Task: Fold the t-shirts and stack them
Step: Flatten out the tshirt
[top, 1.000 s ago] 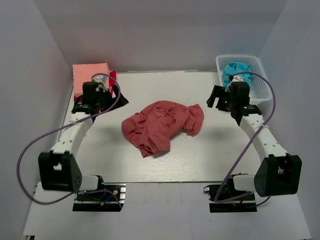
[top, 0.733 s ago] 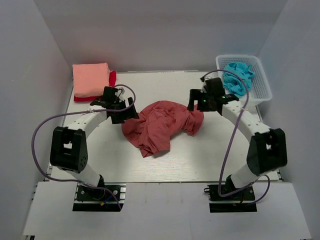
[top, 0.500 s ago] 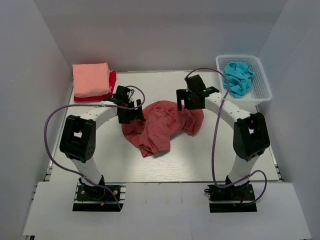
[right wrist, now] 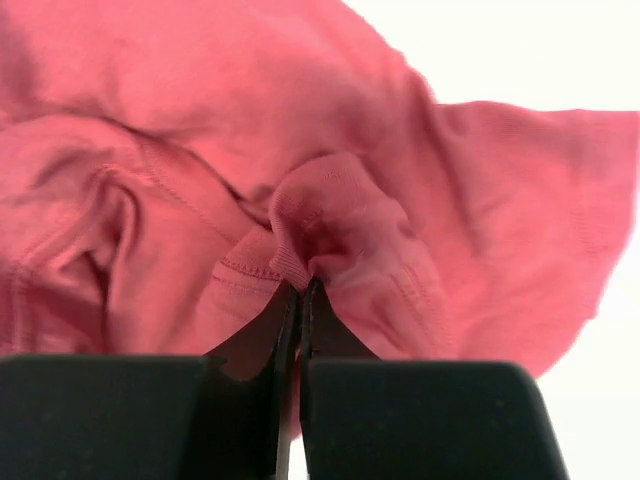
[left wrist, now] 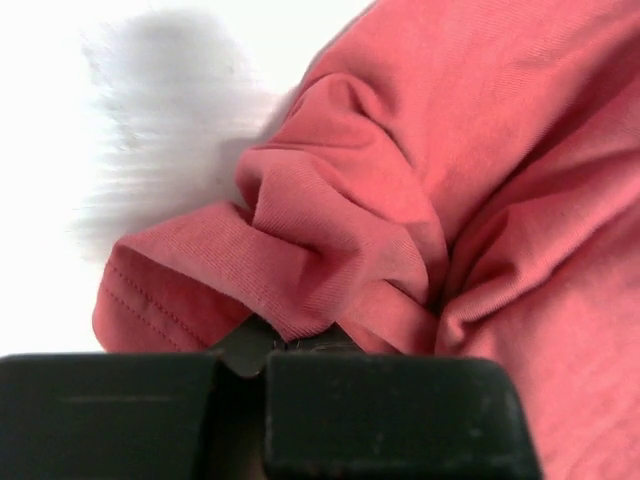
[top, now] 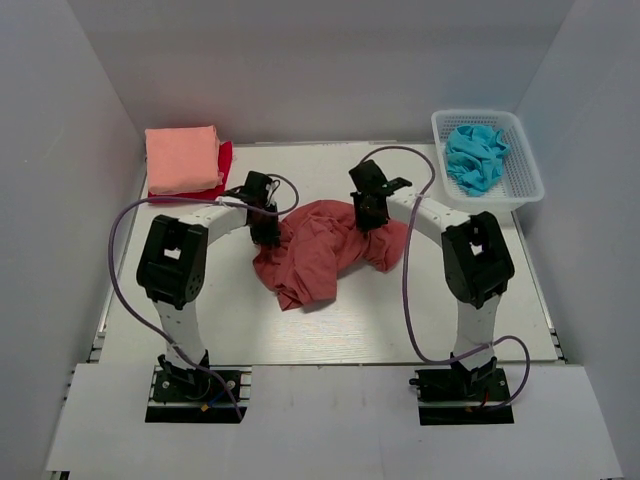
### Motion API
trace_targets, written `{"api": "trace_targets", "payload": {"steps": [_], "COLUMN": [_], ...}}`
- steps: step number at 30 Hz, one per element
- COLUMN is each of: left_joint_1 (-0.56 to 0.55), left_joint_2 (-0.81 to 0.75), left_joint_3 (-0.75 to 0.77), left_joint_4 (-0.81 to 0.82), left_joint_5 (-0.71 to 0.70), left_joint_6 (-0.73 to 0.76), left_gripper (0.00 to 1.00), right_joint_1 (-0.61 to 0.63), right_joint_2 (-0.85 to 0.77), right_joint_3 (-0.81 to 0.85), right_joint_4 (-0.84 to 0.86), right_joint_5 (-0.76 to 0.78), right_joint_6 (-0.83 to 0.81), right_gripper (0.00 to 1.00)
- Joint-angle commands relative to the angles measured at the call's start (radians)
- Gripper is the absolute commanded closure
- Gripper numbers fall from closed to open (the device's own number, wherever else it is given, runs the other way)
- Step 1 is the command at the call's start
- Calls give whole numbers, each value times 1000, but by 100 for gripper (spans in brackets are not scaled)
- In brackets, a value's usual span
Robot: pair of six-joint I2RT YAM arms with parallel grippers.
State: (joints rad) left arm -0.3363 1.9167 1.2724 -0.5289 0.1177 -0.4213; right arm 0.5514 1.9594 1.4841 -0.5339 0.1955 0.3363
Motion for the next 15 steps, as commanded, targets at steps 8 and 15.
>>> {"api": "trace_targets", "payload": {"steps": [8, 15], "left_joint_1": [5, 14], "left_joint_2": [-459, -697], "left_joint_3": [88, 212], "left_joint_4": [118, 127], "left_joint_5": [-197, -472], "left_joint_6": [16, 53], "left_gripper": [100, 100], "right_joint_1": [-15, -39], "right_joint_2": [-421, -684], "right_joint_3": [13, 33], "right_joint_4": [133, 291], "right_joint_5": [259, 447], "right_joint_6": [-14, -157], "right_gripper": [100, 100]}}
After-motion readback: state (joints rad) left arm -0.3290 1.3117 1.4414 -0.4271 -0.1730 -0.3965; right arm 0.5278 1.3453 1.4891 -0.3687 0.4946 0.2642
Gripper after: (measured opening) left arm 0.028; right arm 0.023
